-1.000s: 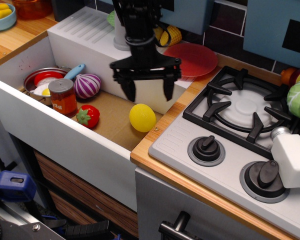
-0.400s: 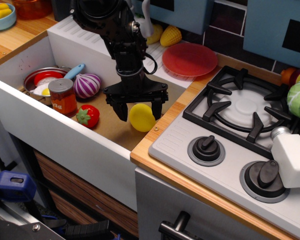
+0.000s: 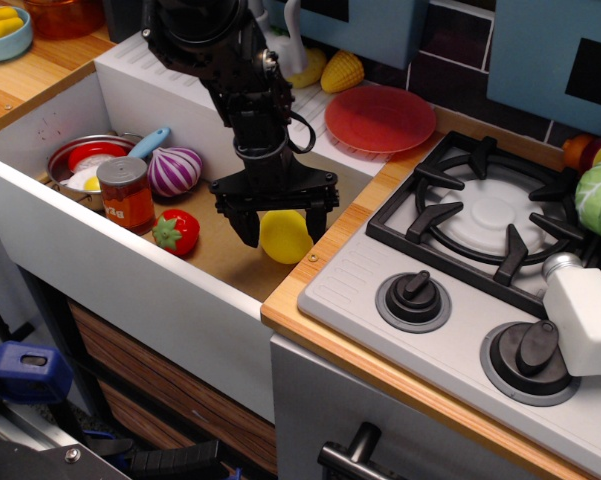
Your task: Put lemon on plate
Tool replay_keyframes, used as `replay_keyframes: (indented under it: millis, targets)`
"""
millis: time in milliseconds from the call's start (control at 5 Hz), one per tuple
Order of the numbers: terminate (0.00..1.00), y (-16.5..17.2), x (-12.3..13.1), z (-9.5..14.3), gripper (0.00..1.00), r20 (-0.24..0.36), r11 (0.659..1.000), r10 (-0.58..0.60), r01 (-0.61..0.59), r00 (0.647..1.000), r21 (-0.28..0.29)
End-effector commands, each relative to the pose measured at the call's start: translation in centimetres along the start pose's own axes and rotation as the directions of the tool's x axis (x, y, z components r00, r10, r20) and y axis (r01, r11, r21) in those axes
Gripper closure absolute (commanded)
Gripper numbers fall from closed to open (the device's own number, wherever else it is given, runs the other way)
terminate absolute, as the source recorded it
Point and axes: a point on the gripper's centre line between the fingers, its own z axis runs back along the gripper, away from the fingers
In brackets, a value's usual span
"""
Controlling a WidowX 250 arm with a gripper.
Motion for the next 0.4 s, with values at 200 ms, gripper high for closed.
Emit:
replay_keyframes:
  millis: [200]
  targets:
    - [0.0,0.3,2.8,-1.0,0.0,0.08,1.0,-0.013,0.014,0.997,-0.017]
